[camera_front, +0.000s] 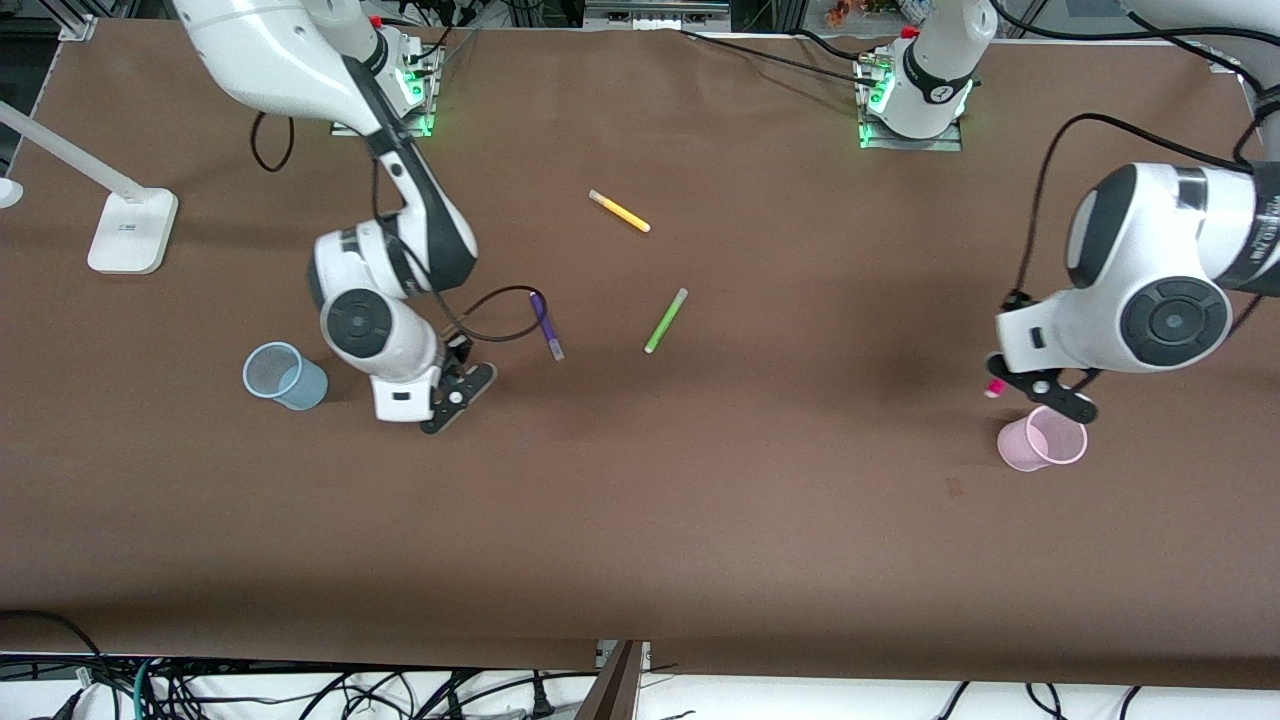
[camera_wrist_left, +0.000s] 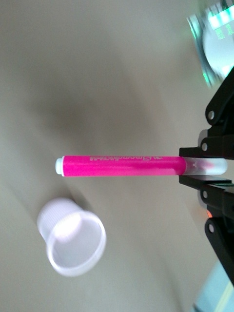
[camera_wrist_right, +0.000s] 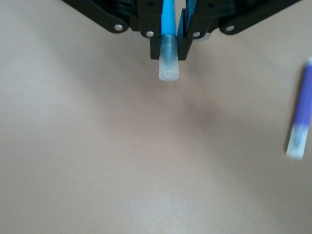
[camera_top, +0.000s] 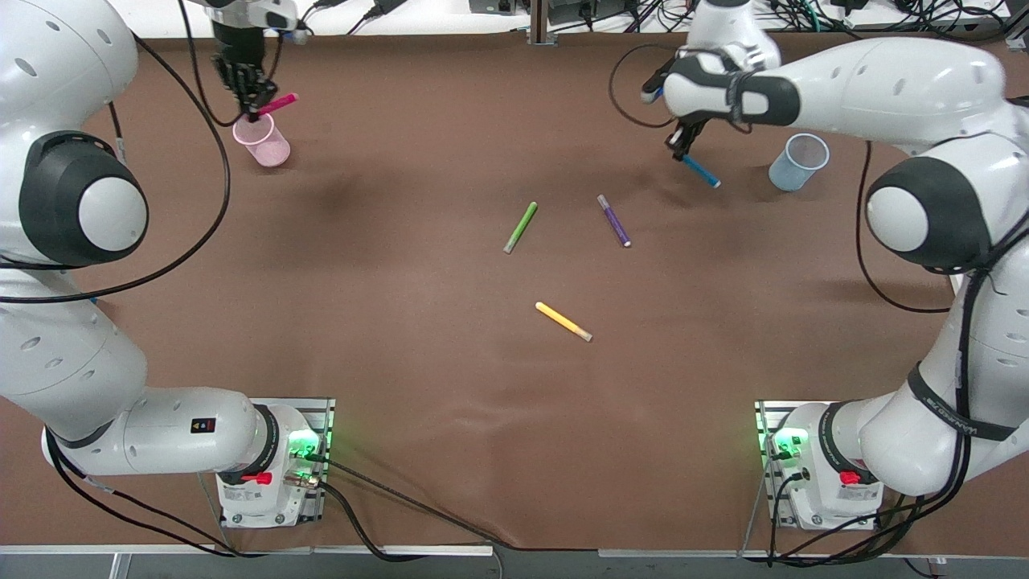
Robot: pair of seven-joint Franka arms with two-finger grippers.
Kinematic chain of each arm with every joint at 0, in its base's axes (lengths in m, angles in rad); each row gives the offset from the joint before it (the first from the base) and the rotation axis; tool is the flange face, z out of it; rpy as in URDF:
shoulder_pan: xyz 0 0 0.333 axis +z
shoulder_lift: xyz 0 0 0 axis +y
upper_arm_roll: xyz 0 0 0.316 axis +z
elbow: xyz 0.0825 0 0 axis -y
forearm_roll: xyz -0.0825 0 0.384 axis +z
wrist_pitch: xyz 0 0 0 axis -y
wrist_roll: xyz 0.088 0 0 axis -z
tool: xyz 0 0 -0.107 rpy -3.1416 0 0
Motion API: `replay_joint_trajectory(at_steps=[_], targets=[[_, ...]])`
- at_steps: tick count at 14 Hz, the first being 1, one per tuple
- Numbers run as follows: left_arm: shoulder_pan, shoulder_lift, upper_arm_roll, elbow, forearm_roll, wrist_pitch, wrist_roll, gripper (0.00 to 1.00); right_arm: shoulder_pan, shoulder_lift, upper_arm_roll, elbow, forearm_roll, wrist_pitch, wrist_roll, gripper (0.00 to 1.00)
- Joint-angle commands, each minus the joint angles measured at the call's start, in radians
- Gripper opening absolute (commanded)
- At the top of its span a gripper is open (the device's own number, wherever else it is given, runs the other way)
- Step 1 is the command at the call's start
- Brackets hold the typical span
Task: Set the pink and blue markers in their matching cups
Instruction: 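Drop the blue marker into the blue cup while the left gripper drops pink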
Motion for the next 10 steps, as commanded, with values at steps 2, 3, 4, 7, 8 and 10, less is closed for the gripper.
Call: replay_joint_trajectory(at_steps=[2, 3, 4, 7, 8, 10], targets=[[0.132, 0.086, -0.013, 0.083, 0.191, -0.013, 0.249, 0.0, -0.064, -0.145, -0.012, -0.014, 0.023, -0.103, -0.24, 0.0], [0.143, 0.107, -0.013, 0.086, 0.246, -0.001, 0.272, 0.0, -0.081, -0.165, -0.016, -0.014, 0.054, -0.127, -0.301, 0.0], [0.146, 0.132, -0.013, 0.086, 0.315, 0.019, 0.277, 0.0, -0.106, -0.185, -0.024, -0.012, 0.112, -0.149, -0.375, 0.0], [0.135, 0.201, -0.013, 0.109, 0.363, 0.025, 0.269, 0.0, -0.124, -0.193, -0.116, 0.038, 0.264, -0.236, -0.678, 0.0], [0.131, 0.23, -0.014, 0.133, 0.364, 0.024, 0.271, 0.0, -0.143, -0.188, -0.137, 0.049, 0.313, -0.278, -0.77, 0.0], [0.091, 0.285, -0.014, 0.176, 0.395, 0.024, 0.269, 0.0, -0.219, -0.179, -0.141, 0.049, 0.405, -0.312, -0.933, 0.0]])
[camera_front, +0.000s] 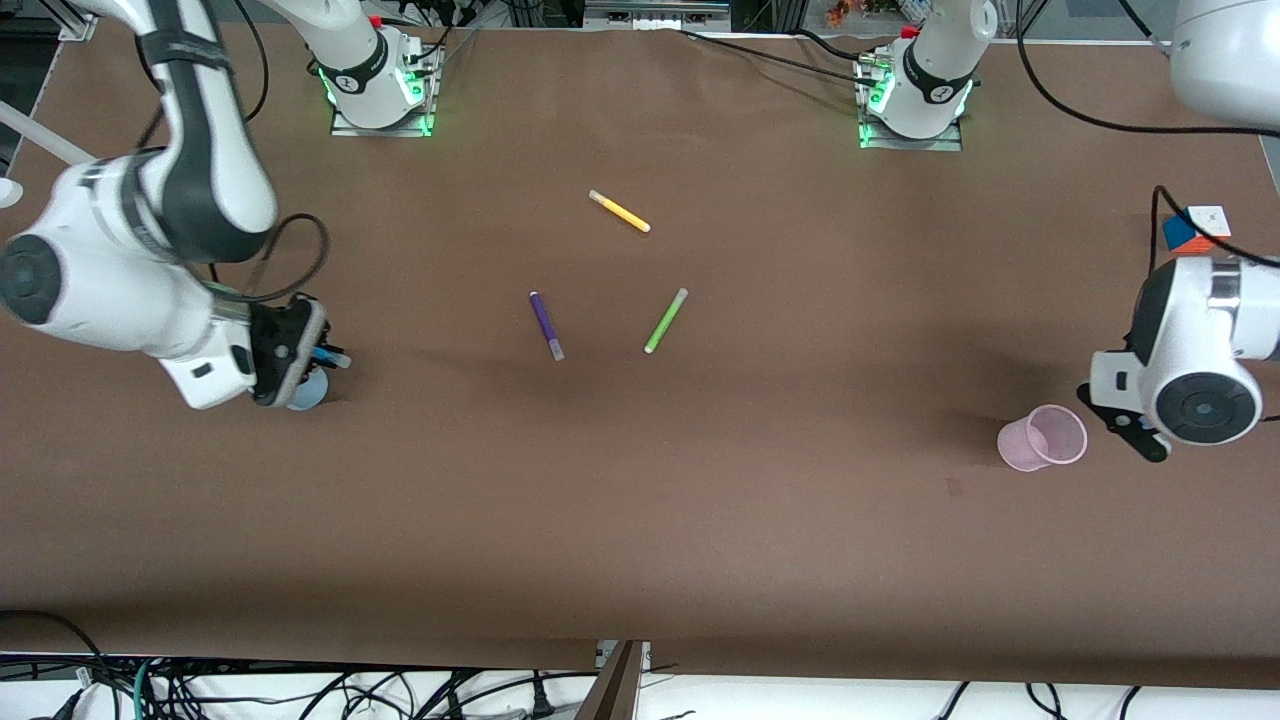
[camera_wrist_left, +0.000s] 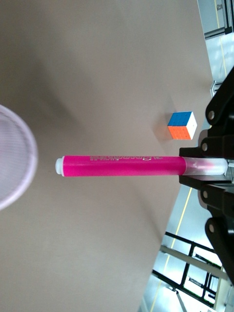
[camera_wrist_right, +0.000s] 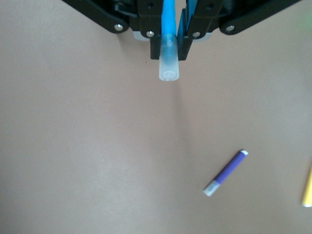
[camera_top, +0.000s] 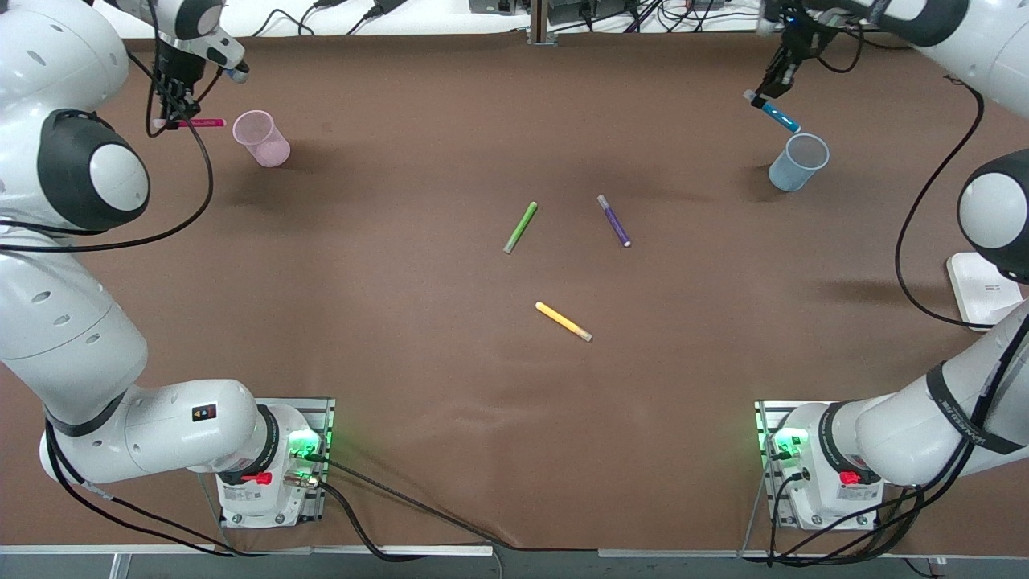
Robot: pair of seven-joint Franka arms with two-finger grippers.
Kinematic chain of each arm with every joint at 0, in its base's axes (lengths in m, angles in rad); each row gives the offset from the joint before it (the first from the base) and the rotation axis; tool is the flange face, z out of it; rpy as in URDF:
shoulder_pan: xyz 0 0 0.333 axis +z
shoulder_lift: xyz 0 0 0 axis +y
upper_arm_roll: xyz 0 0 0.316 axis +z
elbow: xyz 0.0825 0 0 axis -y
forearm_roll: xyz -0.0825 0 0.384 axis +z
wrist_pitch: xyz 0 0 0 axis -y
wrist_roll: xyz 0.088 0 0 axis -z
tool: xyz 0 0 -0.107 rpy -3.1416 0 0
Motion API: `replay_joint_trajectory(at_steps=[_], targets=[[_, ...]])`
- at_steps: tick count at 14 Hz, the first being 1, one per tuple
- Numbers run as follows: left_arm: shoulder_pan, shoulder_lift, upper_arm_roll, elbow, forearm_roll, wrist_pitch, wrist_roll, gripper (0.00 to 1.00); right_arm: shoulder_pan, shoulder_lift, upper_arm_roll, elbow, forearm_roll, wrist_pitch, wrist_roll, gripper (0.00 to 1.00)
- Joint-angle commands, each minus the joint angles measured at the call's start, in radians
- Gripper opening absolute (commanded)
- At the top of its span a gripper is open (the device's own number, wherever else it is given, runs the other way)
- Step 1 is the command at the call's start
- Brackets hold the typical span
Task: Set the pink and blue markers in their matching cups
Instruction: 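Drop the blue marker into the blue cup while the left gripper drops pink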
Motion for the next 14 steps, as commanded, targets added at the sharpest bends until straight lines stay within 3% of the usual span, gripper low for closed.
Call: replay_joint_trajectory(at_steps=[1, 5, 10, 11, 13, 14], targets=[[-0.05, 0.09, -0.001, 0.114, 0.059, -0.023, 0.014, 0.0, -0.095, 0.025, 0.0, 0.017, 0.118, -0.066, -0.226, 0.0], [-0.073, 0.128, -0.002, 0.128, 0.106, -0.023, 0.011, 0.0, -0.21, 0.086, 0.0, 0.017, 0.278, -0.114, -0.487, 0.0], [-0.113, 0.162, -0.001, 0.128, 0.155, -0.023, 0.002, 0.0, -0.293, 0.159, 0.001, 0.017, 0.369, -0.168, -0.679, 0.0], [-0.116, 0.163, -0.001, 0.128, 0.166, -0.023, 0.003, 0.06, -0.303, 0.166, 0.001, 0.015, 0.372, -0.176, -0.696, 0.0], [-0.118, 0.163, -0.001, 0.125, 0.169, -0.023, 0.002, 0.96, -0.322, 0.183, 0.001, 0.017, 0.396, -0.212, -0.728, 0.0], [-0.127, 0.16, -0.001, 0.127, 0.169, -0.026, 0.0, 1.0, -0.33, 0.193, 0.001, 0.017, 0.399, -0.222, -0.753, 0.0]])
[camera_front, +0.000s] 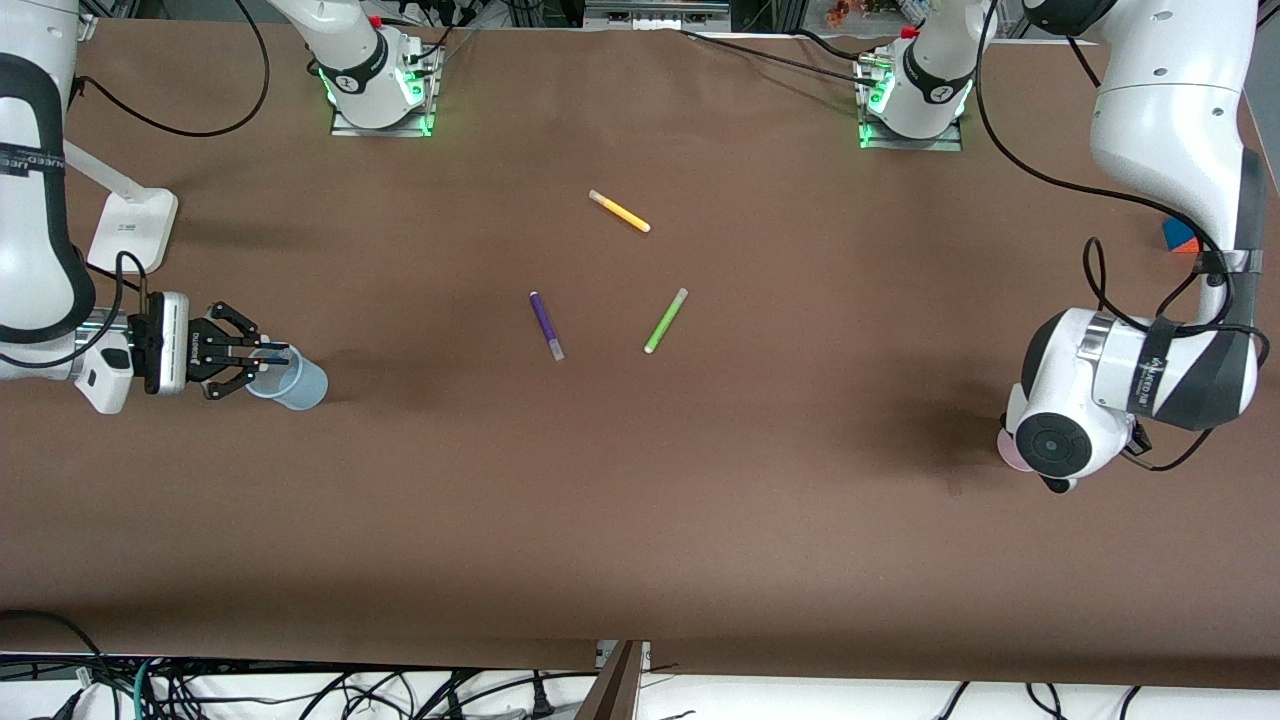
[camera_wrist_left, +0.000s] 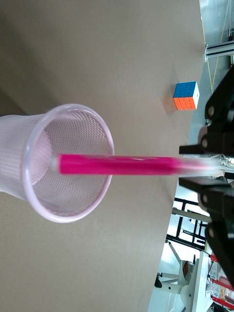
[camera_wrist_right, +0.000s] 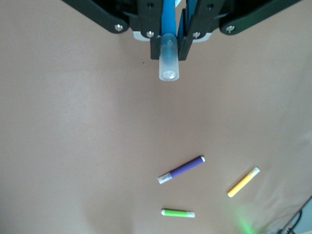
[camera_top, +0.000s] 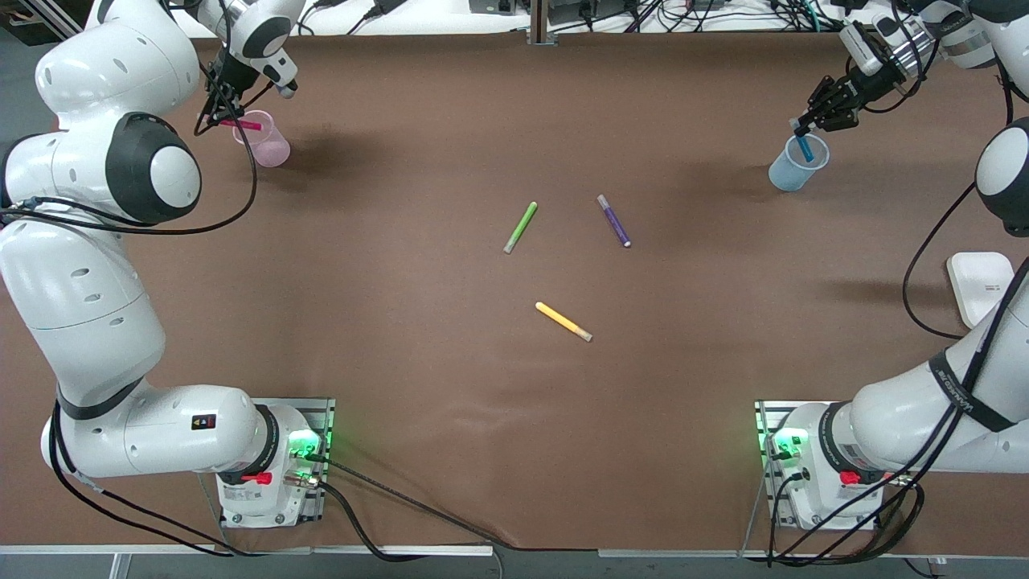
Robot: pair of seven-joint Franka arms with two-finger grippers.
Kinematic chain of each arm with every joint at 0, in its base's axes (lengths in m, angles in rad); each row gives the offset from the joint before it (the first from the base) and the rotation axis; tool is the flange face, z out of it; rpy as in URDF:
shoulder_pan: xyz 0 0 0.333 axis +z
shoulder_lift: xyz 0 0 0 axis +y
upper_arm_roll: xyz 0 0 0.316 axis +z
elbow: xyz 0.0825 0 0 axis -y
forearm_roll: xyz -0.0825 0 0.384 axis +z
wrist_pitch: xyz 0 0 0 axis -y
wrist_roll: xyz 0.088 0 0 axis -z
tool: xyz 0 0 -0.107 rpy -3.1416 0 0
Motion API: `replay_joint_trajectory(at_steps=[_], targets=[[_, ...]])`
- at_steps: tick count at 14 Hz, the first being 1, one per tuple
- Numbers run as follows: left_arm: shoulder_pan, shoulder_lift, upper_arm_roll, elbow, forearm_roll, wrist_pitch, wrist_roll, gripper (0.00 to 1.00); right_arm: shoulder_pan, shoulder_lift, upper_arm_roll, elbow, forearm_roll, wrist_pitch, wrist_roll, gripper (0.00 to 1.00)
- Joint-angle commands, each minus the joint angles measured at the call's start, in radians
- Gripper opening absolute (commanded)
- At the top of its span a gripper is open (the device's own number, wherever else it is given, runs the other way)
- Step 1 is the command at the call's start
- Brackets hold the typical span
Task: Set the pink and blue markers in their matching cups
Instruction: 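Drop the blue marker into the blue cup while the left gripper drops pink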
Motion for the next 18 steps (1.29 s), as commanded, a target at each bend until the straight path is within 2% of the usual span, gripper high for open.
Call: replay_joint_trajectory(at_steps=[1, 2, 3, 4, 5, 8, 11, 14, 16, 18], targets=[[-0.023, 0.011, 0.002, 0.037, 0.027, -0.03, 0.004, 1.0, -0.035, 0.023, 0.01, 0.014, 0.041, -0.038, -0.061, 0.0], [-0.027, 0.009, 0.001, 0.037, 0.027, -0.043, 0.004, 1.0, -0.036, 0.025, 0.01, 0.014, 0.041, -0.038, -0.063, 0.0], [-0.025, 0.002, -0.001, 0.04, 0.024, -0.05, 0.002, 1.0, -0.036, 0.026, 0.01, 0.015, 0.041, -0.038, -0.054, 0.15], [-0.025, -0.015, -0.005, 0.045, 0.01, -0.052, 0.001, 1.0, -0.038, 0.029, 0.01, 0.021, 0.041, -0.038, -0.048, 0.45], [-0.025, -0.047, -0.011, 0.045, -0.006, -0.053, -0.022, 1.0, -0.042, 0.031, 0.009, 0.026, 0.043, -0.038, -0.046, 0.99], [-0.025, -0.17, -0.014, 0.045, -0.249, -0.052, -0.216, 1.0, -0.045, 0.026, 0.01, 0.069, 0.04, -0.043, 0.084, 1.0], [-0.027, -0.289, -0.024, 0.025, -0.489, -0.066, -0.422, 1.0, -0.039, 0.025, 0.01, 0.162, 0.009, -0.124, 0.344, 1.0], [-0.016, -0.389, -0.028, 0.01, -0.669, -0.083, -0.577, 1.0, -0.033, 0.018, 0.012, 0.26, -0.096, -0.175, 0.626, 1.0], [-0.01, -0.457, -0.028, -0.006, -0.733, -0.076, -0.657, 1.0, -0.022, 0.02, 0.015, 0.31, -0.167, -0.192, 0.844, 1.0], [-0.01, -0.545, -0.028, -0.08, -0.796, -0.017, -0.775, 1.0, 0.004, 0.02, 0.015, 0.35, -0.251, -0.19, 1.016, 1.0]])
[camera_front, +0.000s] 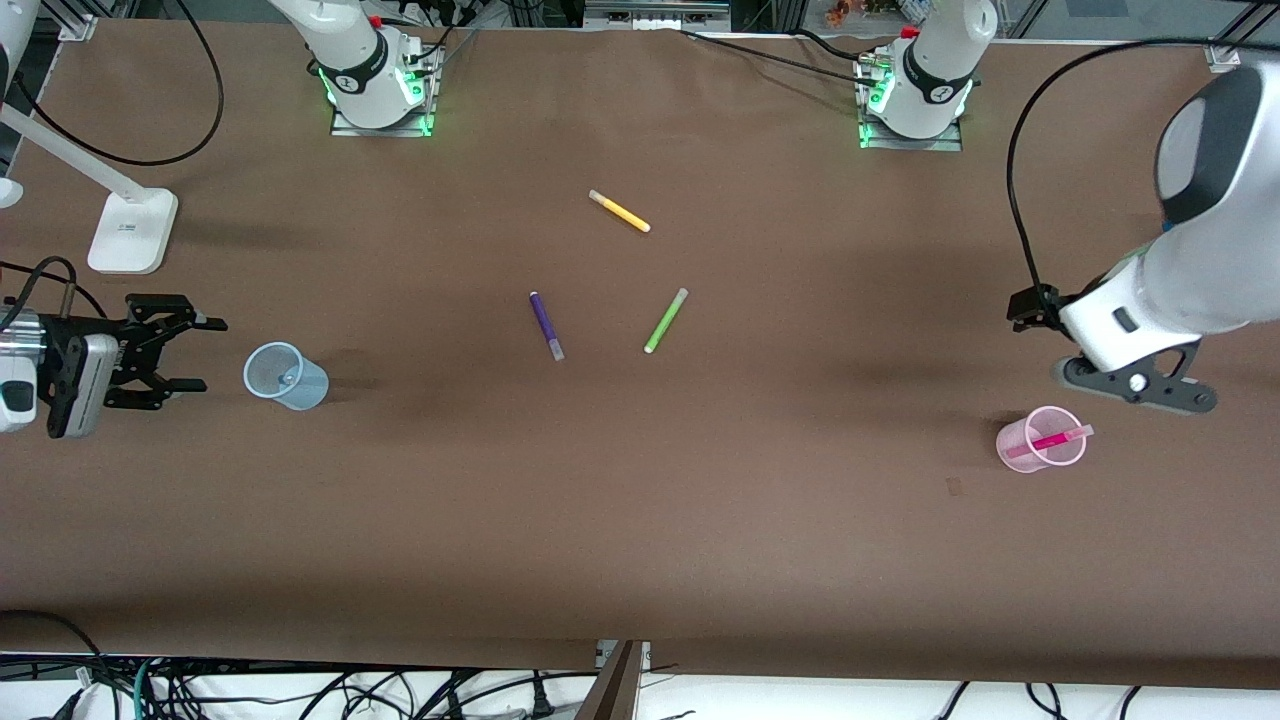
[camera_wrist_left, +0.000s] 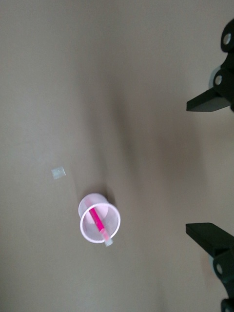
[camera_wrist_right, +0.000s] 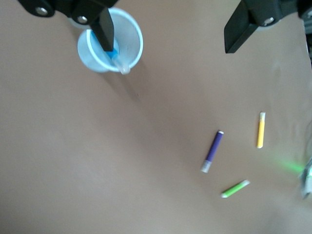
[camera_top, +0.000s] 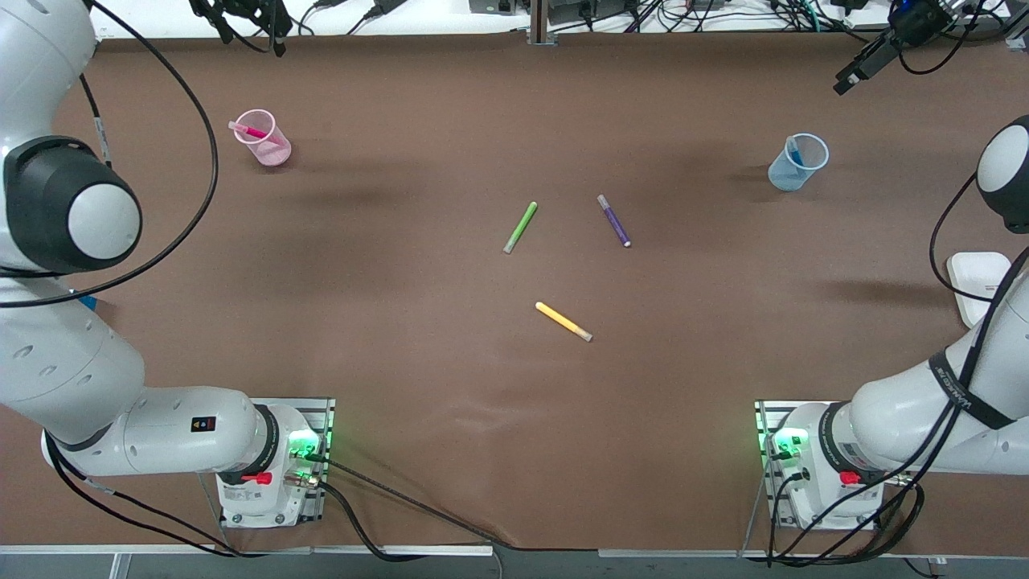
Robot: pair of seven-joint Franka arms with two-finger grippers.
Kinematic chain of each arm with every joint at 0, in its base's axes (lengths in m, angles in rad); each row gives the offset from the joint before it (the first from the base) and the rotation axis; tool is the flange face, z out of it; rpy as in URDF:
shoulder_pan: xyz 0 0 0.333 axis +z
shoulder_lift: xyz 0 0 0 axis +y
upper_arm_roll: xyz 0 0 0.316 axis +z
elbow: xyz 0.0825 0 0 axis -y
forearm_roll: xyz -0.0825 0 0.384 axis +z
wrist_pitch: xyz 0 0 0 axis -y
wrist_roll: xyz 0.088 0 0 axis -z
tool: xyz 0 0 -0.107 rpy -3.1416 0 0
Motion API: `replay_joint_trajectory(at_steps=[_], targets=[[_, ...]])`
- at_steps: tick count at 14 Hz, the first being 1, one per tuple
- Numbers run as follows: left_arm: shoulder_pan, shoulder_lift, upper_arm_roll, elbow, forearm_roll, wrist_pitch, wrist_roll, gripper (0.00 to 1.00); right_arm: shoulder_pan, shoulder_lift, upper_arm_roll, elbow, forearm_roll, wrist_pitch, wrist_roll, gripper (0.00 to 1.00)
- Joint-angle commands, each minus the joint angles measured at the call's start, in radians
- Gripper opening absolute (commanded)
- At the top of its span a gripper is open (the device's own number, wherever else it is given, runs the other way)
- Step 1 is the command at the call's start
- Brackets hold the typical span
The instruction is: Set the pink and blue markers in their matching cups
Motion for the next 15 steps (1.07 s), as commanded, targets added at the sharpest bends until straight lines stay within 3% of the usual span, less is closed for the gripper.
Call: replay_joint_trajectory(at_steps=[1, 4, 7, 8, 9, 10, 11, 12, 14, 15], targets=[[0.015, -0.17, -0.002, -0.181, -0.072, 0.104, -0.107, 1.0, 0.04, 0.004, 0.007, 0.07, -0.138, -0.022, 0.21, 1.0], [0.064, -0.279, 0.0, -0.338, -0.136, 0.203, -0.086, 1.0, 0.118, 0.001, 0.004, 0.094, -0.28, -0.039, 0.411, 1.0], [0.127, -0.278, 0.001, -0.348, -0.149, 0.205, 0.042, 1.0, 0.163, -0.031, 0.016, 0.091, -0.359, -0.046, 0.653, 1.0], [0.12, -0.276, 0.012, -0.351, -0.158, 0.208, 0.056, 1.0, 0.166, -0.055, 0.048, 0.078, -0.387, -0.06, 0.736, 1.0], [0.059, -0.273, 0.063, -0.351, -0.158, 0.211, 0.059, 1.0, 0.166, -0.075, 0.083, 0.062, -0.424, -0.069, 0.822, 1.0], [-0.042, -0.273, 0.179, -0.351, -0.158, 0.218, 0.06, 1.0, 0.168, -0.109, 0.113, 0.032, -0.459, -0.074, 0.917, 1.0], [-0.08, -0.278, 0.232, -0.352, -0.161, 0.215, 0.065, 1.0, 0.168, -0.137, 0.145, 0.0, -0.485, -0.074, 1.003, 1.0], [-0.065, -0.287, 0.23, -0.355, -0.161, 0.209, 0.088, 1.0, 0.168, -0.172, 0.162, -0.036, -0.492, -0.074, 1.069, 1.0], [0.036, -0.311, 0.123, -0.354, -0.164, 0.205, 0.105, 1.0, 0.166, -0.265, 0.18, -0.12, -0.492, -0.071, 1.163, 1.0], [0.038, -0.313, 0.107, -0.354, -0.164, 0.202, 0.105, 1.0, 0.163, -0.317, 0.183, -0.169, -0.49, -0.069, 1.183, 1.0]])
